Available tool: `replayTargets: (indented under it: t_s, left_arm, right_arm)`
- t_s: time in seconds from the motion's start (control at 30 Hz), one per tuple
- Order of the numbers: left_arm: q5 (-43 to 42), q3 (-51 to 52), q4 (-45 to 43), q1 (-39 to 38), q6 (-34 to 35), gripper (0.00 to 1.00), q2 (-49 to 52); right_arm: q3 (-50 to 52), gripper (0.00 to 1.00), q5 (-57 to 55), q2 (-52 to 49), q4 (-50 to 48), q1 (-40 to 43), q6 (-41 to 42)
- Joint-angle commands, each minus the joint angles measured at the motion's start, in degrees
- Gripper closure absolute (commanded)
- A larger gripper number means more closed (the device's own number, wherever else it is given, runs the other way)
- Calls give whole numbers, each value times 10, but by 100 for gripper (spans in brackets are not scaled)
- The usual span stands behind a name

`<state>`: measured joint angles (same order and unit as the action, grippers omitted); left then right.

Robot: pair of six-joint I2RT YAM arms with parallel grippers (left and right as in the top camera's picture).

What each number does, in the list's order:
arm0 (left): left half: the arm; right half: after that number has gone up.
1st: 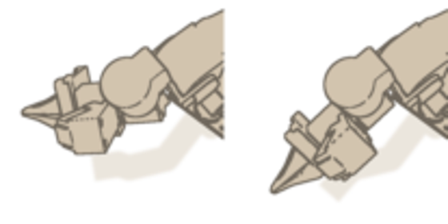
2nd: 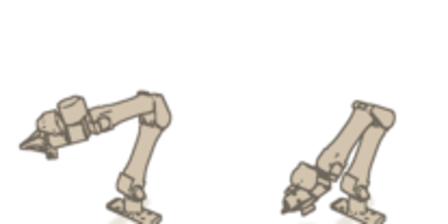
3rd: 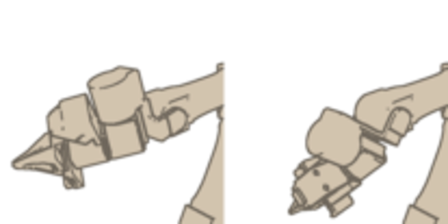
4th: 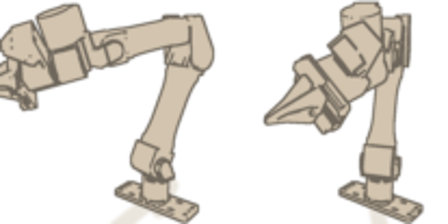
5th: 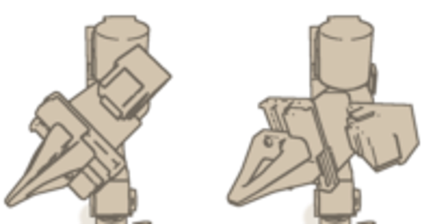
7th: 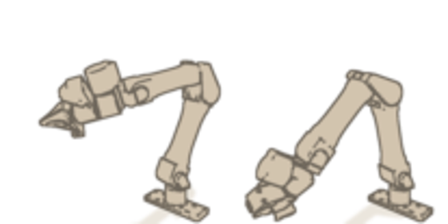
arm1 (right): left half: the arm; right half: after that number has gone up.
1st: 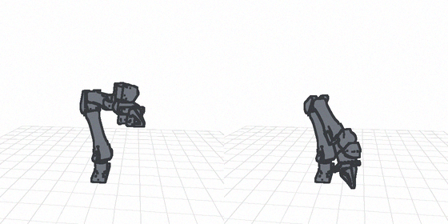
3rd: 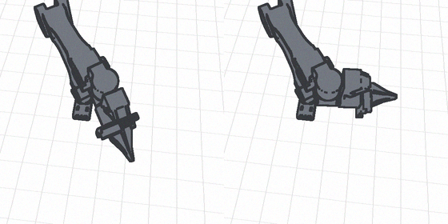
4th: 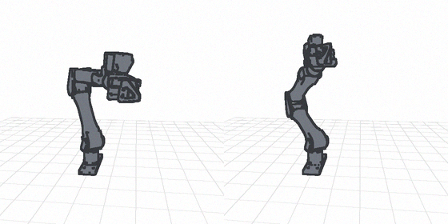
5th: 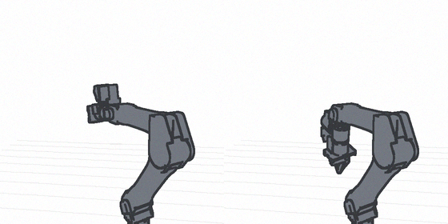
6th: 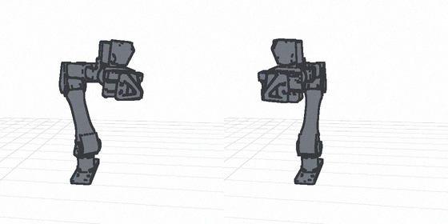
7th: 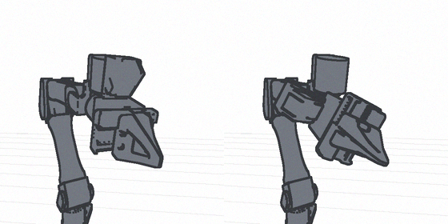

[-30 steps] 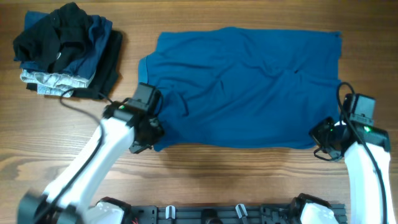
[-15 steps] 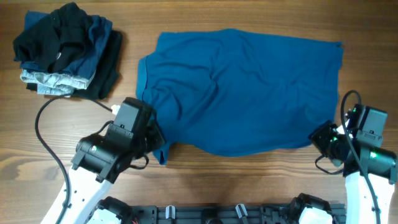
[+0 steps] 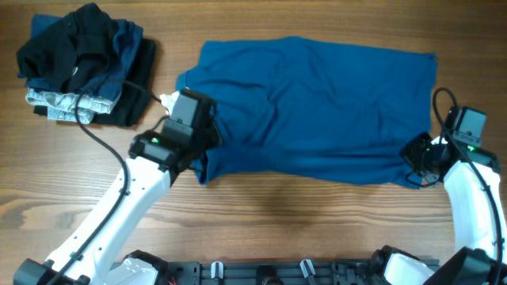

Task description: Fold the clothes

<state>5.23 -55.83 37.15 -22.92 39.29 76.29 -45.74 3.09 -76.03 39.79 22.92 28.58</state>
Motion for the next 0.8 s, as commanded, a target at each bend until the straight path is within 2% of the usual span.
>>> replayTargets:
  t_s: [0.0, 0.37, 0.73, 0.77]
  left_arm:
    - [24, -42, -22, 33, -47, 96, -1]
    - [30, -47, -81, 49, -64, 96, 56]
    - [75, -47, -109, 49, -76, 95, 110]
    - [75, -47, -110, 49, -76, 83, 115]
  right_arm:
    - [-12, 96, 32, -7, -32, 19, -34]
    - [-12, 96, 34, -23, -114, 19, -46]
    - [-12, 96, 59, -140, -216, 19, -57]
    - [-12, 78, 59, -142, -216, 19, -59]
